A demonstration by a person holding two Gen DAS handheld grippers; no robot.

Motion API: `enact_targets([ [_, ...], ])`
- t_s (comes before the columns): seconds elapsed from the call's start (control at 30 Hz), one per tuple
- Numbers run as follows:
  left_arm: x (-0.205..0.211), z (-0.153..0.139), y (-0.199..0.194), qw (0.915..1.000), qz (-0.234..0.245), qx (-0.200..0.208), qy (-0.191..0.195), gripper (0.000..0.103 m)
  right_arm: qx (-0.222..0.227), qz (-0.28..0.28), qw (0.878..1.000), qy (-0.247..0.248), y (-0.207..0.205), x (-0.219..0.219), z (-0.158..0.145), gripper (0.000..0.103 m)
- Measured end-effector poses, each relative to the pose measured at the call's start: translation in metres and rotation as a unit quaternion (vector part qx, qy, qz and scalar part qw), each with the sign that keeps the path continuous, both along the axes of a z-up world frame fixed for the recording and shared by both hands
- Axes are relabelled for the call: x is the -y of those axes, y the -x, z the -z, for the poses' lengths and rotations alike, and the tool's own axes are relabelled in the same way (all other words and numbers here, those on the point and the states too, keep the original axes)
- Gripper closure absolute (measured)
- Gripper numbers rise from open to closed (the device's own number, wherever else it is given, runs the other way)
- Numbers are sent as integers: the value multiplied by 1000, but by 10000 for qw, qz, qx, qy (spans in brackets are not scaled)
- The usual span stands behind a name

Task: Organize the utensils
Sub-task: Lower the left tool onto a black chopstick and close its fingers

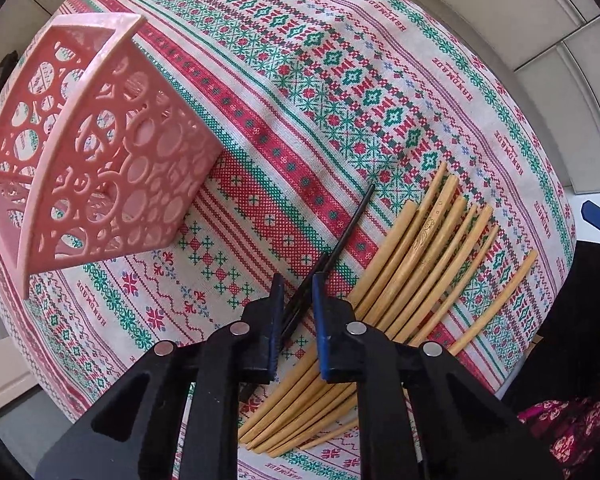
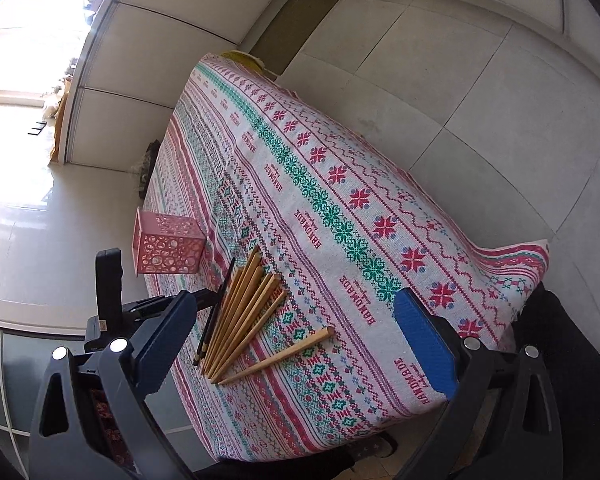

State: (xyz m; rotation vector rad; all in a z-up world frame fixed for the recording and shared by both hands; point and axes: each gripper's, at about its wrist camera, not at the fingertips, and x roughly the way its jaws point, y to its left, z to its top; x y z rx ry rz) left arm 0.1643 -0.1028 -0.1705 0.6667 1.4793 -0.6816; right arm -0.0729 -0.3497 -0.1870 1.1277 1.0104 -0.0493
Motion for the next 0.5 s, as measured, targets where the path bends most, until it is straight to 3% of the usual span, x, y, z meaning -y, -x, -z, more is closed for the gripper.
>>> enact_targets([
  [0.1, -4, 10, 6, 9995, 194, -104, -214, 84, -31, -7, 10000, 8, -1, 1, 2, 7],
  [0.27, -11, 6, 10, 9999, 103, -20, 38, 84, -53, -38, 10000, 10, -2, 0, 2, 7],
  [0.3, -13, 3, 11, 9999, 65, 39, 84, 82, -58, -44, 10000, 9, -3, -1, 2, 7],
  [0.33, -18, -1, 11, 9999, 35, 77, 112, 75, -63, -54, 10000, 0, -3, -1, 2, 7],
  [0.5, -25, 4, 4, 9998, 24, 174, -69, 72, -73, -119, 9999, -27, -6, -5, 4, 7],
])
